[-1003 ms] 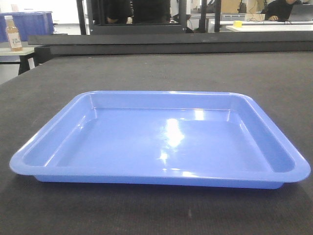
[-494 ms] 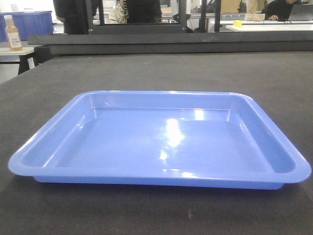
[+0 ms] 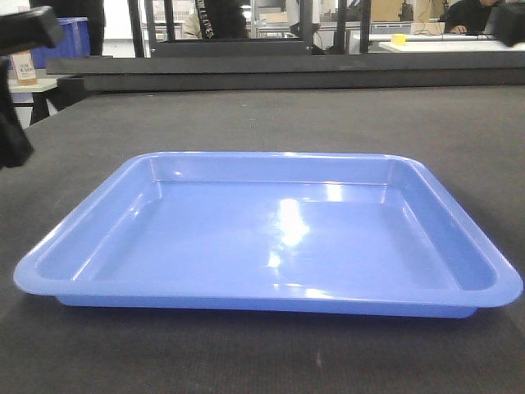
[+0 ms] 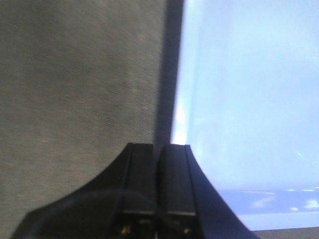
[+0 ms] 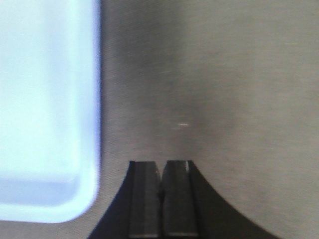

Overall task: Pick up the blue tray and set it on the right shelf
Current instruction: 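Lower both grippers onto opposite side rims of the blue tray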

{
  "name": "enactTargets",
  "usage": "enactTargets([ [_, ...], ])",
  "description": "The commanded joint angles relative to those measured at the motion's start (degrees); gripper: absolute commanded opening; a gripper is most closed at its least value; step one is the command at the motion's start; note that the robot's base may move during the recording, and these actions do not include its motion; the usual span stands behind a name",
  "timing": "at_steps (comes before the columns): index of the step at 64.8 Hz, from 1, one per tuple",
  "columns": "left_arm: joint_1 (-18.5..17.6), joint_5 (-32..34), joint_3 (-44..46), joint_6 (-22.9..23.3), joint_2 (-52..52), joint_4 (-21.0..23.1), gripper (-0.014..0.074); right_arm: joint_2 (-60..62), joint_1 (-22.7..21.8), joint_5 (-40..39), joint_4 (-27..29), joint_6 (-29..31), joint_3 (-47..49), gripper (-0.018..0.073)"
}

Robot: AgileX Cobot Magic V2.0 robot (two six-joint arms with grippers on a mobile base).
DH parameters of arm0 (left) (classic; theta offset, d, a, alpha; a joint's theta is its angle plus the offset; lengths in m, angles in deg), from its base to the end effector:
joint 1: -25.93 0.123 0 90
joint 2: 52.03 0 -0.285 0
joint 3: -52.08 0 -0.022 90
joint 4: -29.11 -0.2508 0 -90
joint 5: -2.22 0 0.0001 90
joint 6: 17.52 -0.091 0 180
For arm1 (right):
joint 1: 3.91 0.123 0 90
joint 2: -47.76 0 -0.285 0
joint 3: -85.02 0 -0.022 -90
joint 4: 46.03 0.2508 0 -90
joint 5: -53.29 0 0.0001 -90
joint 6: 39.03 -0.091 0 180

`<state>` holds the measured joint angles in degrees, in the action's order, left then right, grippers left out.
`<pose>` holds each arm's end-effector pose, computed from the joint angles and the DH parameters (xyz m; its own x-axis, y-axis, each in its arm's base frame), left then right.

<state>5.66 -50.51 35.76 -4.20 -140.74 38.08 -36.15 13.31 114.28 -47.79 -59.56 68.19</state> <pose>0.2551 -0.1063 0.2807 -0.9451 0.0085 -0.3267 0.0889 0.9686 -0.2321 0.2383 0.0713 0.2949 -0.9509 0.0577 -0.3040 0.0343 0.9961 0.0816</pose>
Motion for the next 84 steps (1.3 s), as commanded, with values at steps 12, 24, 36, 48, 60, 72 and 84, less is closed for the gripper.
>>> enactTargets([
  [12, -0.44, 1.49, 5.78, -0.51, -2.67, 1.87, -0.0041, -5.73, 2.14, 0.01, 0.66, -0.38, 7.45, 0.0059],
  [24, -0.44, 2.00, 6.17, -0.51, -3.83, 0.64, -0.0040, -11.55, 2.14, -1.04, 5.43, -0.38, 10.56, 0.0059],
  [36, -0.44, 2.12, 6.89, -0.51, -7.14, -0.37, 0.0052, -16.89, 2.14, 0.20, 6.62, -0.62, 13.56, 0.0059],
  [48, -0.44, 2.03, 10.68, -0.51, -10.47, -0.99, 0.0209, -17.71, 2.14, -1.96, 6.04, -0.85, 15.24, 0.0059],
  [60, -0.44, -0.45, 15.05, -1.97, -14.93, -0.99, 0.0228, -17.97, 2.14, -2.07, 5.57, -0.95, 15.37, 0.0334],
  [72, -0.44, -1.20, 16.44, -1.97, -17.33, -1.33, 0.0227, -19.40, 2.00, -1.34, 4.85, -3.94, 15.37, 0.0483],
  [84, -0.44, 0.07, 16.32, -1.97, -17.45, -1.91, 0.0227, -21.45, 2.00, -2.86, 3.47, -6.32, 15.37, 0.0483],
])
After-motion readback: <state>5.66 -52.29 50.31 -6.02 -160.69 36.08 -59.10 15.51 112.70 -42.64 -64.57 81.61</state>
